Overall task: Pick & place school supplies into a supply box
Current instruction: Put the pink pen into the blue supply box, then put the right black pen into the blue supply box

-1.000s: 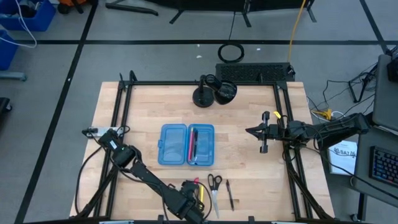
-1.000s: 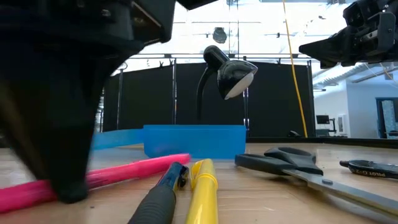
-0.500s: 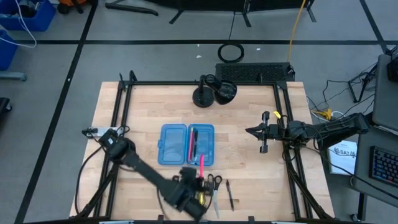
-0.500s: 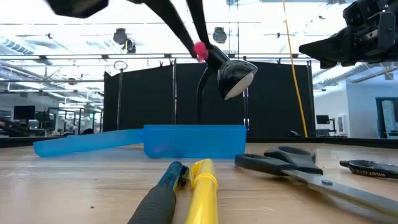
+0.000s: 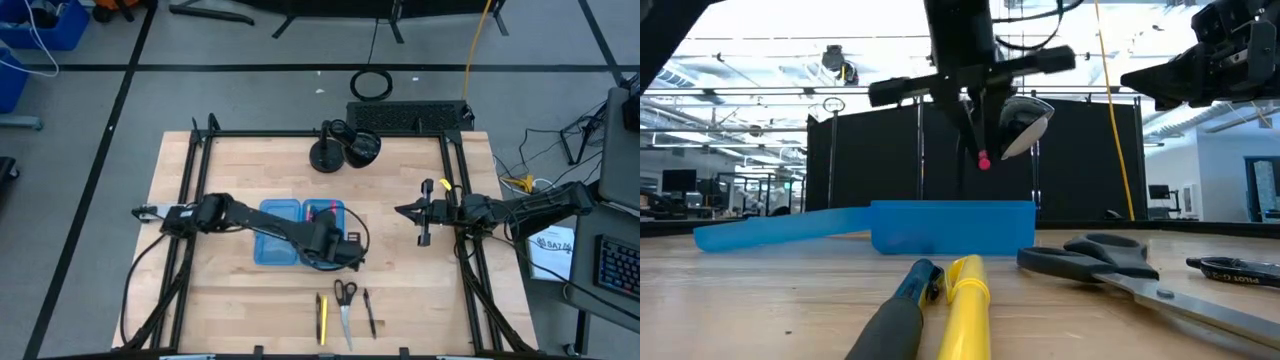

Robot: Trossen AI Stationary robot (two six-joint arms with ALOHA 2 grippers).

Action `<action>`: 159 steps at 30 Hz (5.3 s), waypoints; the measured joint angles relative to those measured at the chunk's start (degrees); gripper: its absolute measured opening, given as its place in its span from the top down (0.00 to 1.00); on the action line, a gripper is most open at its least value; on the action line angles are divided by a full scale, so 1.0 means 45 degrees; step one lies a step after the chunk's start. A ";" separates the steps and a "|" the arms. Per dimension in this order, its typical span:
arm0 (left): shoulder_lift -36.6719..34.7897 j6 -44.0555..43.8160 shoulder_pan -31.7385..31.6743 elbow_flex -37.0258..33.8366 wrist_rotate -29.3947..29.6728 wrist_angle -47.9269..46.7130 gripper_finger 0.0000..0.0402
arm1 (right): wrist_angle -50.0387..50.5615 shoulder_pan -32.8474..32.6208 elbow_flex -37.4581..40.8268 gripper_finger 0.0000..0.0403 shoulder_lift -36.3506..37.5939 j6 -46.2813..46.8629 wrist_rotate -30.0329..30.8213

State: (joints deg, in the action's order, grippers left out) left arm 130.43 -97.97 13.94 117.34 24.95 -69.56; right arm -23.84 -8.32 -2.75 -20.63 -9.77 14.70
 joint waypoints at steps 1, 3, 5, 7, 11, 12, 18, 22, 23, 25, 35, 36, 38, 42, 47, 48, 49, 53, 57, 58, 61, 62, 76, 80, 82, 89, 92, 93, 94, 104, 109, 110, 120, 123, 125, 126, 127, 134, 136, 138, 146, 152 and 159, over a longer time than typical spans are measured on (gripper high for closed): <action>0.0000 -0.0077 -0.0096 0.0000 -0.0137 -0.0202 0.96 | 0.0057 0.0000 -0.0002 1.00 -0.0003 -0.0013 0.0005; 0.0000 -0.0424 -0.0299 0.0000 -0.0600 -0.0761 0.96 | 0.0109 0.0000 -0.0001 1.00 -0.0003 -0.0031 0.0003; 0.0000 -0.0611 -0.0480 0.0000 -0.1089 -0.1262 0.95 | 0.0121 0.0000 -0.0003 1.00 -0.0003 -0.0127 0.0001; 0.0069 -0.0804 -0.0571 0.0000 -0.1214 -0.1567 0.95 | 0.0117 -0.0001 -0.0001 1.00 0.0002 -0.0242 0.0005; 0.0099 -0.0602 -0.0696 0.0000 -0.1716 -0.1555 0.96 | 0.0127 0.0000 -0.0003 1.00 0.0002 -0.0410 0.0015; 0.0102 -0.0504 -0.0745 -0.0001 -0.1915 -0.1558 0.96 | 0.0124 -0.0002 -0.0001 1.00 -0.0002 -0.0414 0.0019; 0.0107 0.0060 -0.1139 -0.0416 -0.2666 -0.1518 0.96 | -0.0019 -0.0004 -0.0002 1.00 -0.0002 -0.0438 0.0027; 0.0107 0.0515 -0.1307 -0.0925 -0.3019 -0.0876 0.96 | -0.0138 -0.0001 -0.0002 1.00 -0.0003 -0.0420 0.0029; 0.0116 0.0589 -0.1349 -0.1061 -0.3091 -0.0696 0.96 | -0.0179 -0.0003 0.0000 1.00 -0.0001 -0.0412 0.0029; 0.0117 0.0695 -0.1441 -0.1352 -0.3297 -0.0330 0.96 | -0.0236 -0.0002 -0.0003 1.00 0.0001 -0.0345 0.0029; 0.0085 0.0755 -0.1775 -0.2869 -0.4207 0.1004 0.96 | -0.0266 -0.0002 0.0000 1.00 0.0002 -0.0347 0.0034; 0.0092 0.0750 -0.1772 -0.2971 -0.4203 0.1141 0.96 | -0.0266 0.0000 0.0002 1.00 0.0002 -0.0347 0.0044; 0.0083 0.0761 -0.1785 -0.3075 -0.4163 0.1454 0.94 | -0.0266 -0.0002 -0.0001 1.00 0.0002 -0.0356 0.0044; 0.0083 0.0920 -0.1772 -0.3031 -0.4052 0.1502 0.85 | -0.0266 -0.0004 -0.0002 1.00 0.0002 -0.0362 0.0044; 0.0075 0.0993 -0.1765 -0.3031 -0.3576 0.1485 0.73 | -0.0266 -0.0001 -0.0003 1.00 0.0002 -0.0362 0.0044; 0.0071 0.1043 -0.1760 -0.3031 -0.3556 0.1492 0.71 | -0.0266 0.0000 -0.0003 1.00 0.0002 -0.0362 0.0044; 0.0067 0.1101 -0.1744 -0.3031 -0.3552 0.1492 0.69 | -0.0266 0.0000 -0.0003 1.00 0.0002 -0.0362 0.0044; -0.0060 0.1339 -0.1666 -0.3029 -0.3537 0.1470 0.63 | -0.0265 -0.0002 -0.0002 1.00 0.0002 -0.0362 0.0044; -0.0468 0.1688 -0.1572 -0.2793 -0.3501 0.1240 0.62 | -0.0266 0.0000 -0.0002 1.00 0.0002 -0.0386 0.0044; -0.0664 0.1822 -0.1544 -0.2710 -0.3327 0.1239 0.62 | -0.0258 -0.0002 -0.0003 1.00 -0.0003 -0.0425 0.0044; -0.1437 0.2513 -0.1354 -0.2607 -0.2622 0.1416 0.62 | -0.0259 -0.0004 0.0002 1.00 0.0002 -0.0463 0.0044; -0.1734 0.2778 -0.1249 -0.2599 -0.2308 0.1518 0.62 | -0.0226 0.0000 0.0000 1.00 -0.0001 -0.0464 0.0044; -0.4548 0.9323 0.5002 -0.2574 0.3585 0.6335 0.62 | -0.0034 0.0000 -0.0003 1.00 -0.0032 -0.0658 0.0039; -0.4056 0.9500 0.6535 -0.2596 0.5702 0.7218 0.62 | 0.0008 -0.0001 0.0000 1.00 -0.0039 -0.0653 0.0037; -0.3598 0.9505 0.6982 -0.2601 0.6293 0.7469 0.62 | -0.0037 0.0000 -0.0002 1.00 -0.0037 -0.0653 0.0034; -0.1702 0.9231 0.7599 -0.2608 0.6813 0.7418 0.71 | -0.0783 -0.0005 0.0001 1.00 -0.0037 0.0210 0.0000; -0.0894 0.9581 0.7470 -0.2623 0.6432 0.7397 0.78 | -0.0786 -0.0009 0.0002 1.00 -0.0042 0.0320 -0.0335; -0.0731 0.9718 0.7389 -0.2623 0.6259 0.7396 0.80 | -0.0801 -0.0010 0.0002 1.00 -0.0042 0.0314 -0.0468; -0.0605 0.9849 0.7308 -0.2623 0.6026 0.7402 0.83 | -0.0812 -0.0010 0.0000 1.00 -0.0042 0.0314 -0.0649; -0.1341 1.8427 0.5174 -0.2625 0.1981 0.9210 0.99 | -0.0376 -0.0010 -0.0002 1.00 -0.0234 0.0686 -0.2354; -0.3210 2.1734 0.4203 -0.2623 0.0662 0.8376 0.99 | -0.0553 -0.0010 -0.0001 1.00 -0.0319 0.1023 -0.2541; -0.3712 2.2096 0.4125 -0.2623 0.0640 0.8058 0.99 | -0.0539 -0.0009 -0.0003 1.00 -0.0338 0.1023 -0.2674; -1.0394 2.1303 0.5386 -1.0102 0.1932 1.0530 1.00 | -0.0206 -0.0010 0.0002 1.00 -0.0740 0.1023 -0.2958; -1.1811 2.1912 0.6125 -1.3876 0.1325 1.5302 1.00 | -0.0164 -0.0010 -0.0003 1.00 -0.0913 0.1013 -0.2963; -1.2183 2.2075 0.6349 -1.5724 0.0757 1.8004 1.00 | -0.0230 -0.0010 -0.0002 1.00 -0.1007 0.1003 -0.2962; -1.2322 2.2069 0.6440 -1.6431 0.0673 1.9034 1.00 | -0.0341 -0.0010 0.0002 1.00 -0.1051 0.1003 -0.2963; -1.2399 2.2044 0.6584 -1.6970 0.0702 1.9806 1.00 | -0.0419 -0.0010 -0.0003 1.00 -0.1057 0.1008 -0.2958; -1.2499 2.1354 0.7852 -1.9090 0.3744 2.1199 1.00 | -0.0649 -0.0010 0.0002 1.00 -0.1089 0.2152 -0.2963; -1.2496 2.0817 0.7951 -1.9403 0.4065 2.1174 1.00 | -0.0635 -0.0010 -0.0001 1.00 -0.1116 0.2359 -0.2963; -1.2487 2.0279 0.7968 -1.9738 0.3649 2.1152 1.00 | -0.0466 -0.0010 0.0001 1.00 -0.1171 0.2523 -0.2962; -1.2922 2.0577 0.8459 -2.1398 0.3122 2.2026 1.00 | -0.0863 -0.0010 -0.0003 1.00 -0.1363 0.3013 -0.2963; -1.5369 2.2888 0.8696 -2.2868 0.4387 2.3264 1.00 | -0.2642 -0.0010 0.0002 1.00 -0.1436 0.3461 -0.2965; -2.0031 2.6012 0.9420 -2.3416 0.4345 2.1751 1.00 | -0.3780 -0.0015 -0.0081 1.00 -0.1726 0.3417 -0.2955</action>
State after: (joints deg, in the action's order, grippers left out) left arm 40.29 19.08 56.33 11.97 44.51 28.32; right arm -40.85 -8.38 -3.12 -28.40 5.60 1.40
